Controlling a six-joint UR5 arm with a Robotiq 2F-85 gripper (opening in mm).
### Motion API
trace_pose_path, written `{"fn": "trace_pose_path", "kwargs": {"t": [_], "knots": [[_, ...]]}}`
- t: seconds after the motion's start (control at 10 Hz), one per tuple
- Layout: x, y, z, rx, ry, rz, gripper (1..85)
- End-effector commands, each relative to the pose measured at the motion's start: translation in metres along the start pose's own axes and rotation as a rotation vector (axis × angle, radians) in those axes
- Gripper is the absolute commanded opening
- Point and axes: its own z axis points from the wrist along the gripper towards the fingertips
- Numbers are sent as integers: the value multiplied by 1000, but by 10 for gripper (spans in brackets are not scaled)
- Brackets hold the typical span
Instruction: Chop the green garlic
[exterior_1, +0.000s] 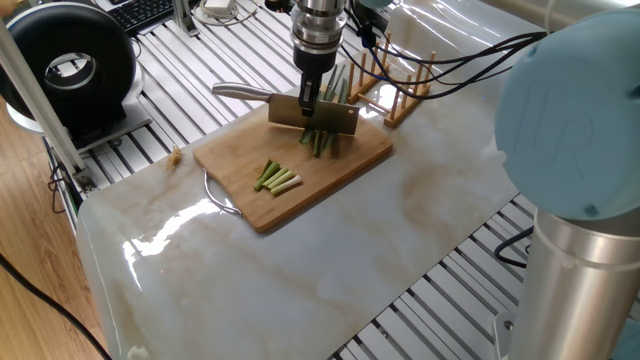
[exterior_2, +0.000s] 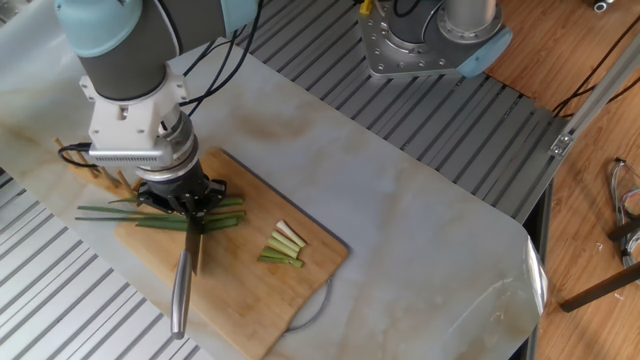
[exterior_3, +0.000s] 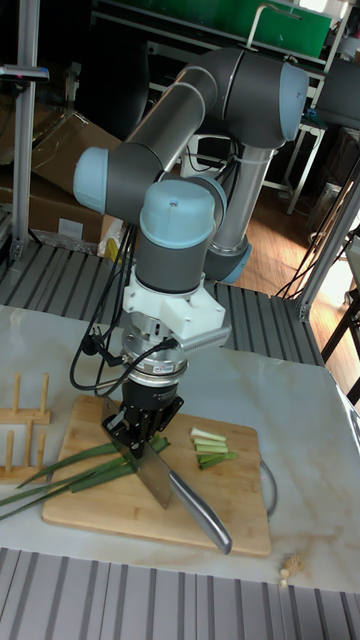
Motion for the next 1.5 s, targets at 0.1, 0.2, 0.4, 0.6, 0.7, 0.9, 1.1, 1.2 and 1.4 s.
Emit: {"fn": "trace_pose_path", "kwargs": {"t": [0.1, 0.2, 0.4, 0.6, 0.7, 0.9, 1.1, 1.2, 1.4], "knots": [[2, -4, -2, 10, 2, 0, 13], [0, -3, -1, 8, -7, 3, 13], [-7, 0, 1, 8, -23, 11, 13], [-13, 2, 3, 6, -33, 18, 13], [-14, 2, 2, 6, -33, 18, 13], [-16, 1, -2, 0, -35, 15, 13], [-19, 3, -3, -9, -45, 16, 13], [-21, 4, -2, -13, -53, 19, 13], [-24, 5, -2, -19, -65, 18, 13]]}}
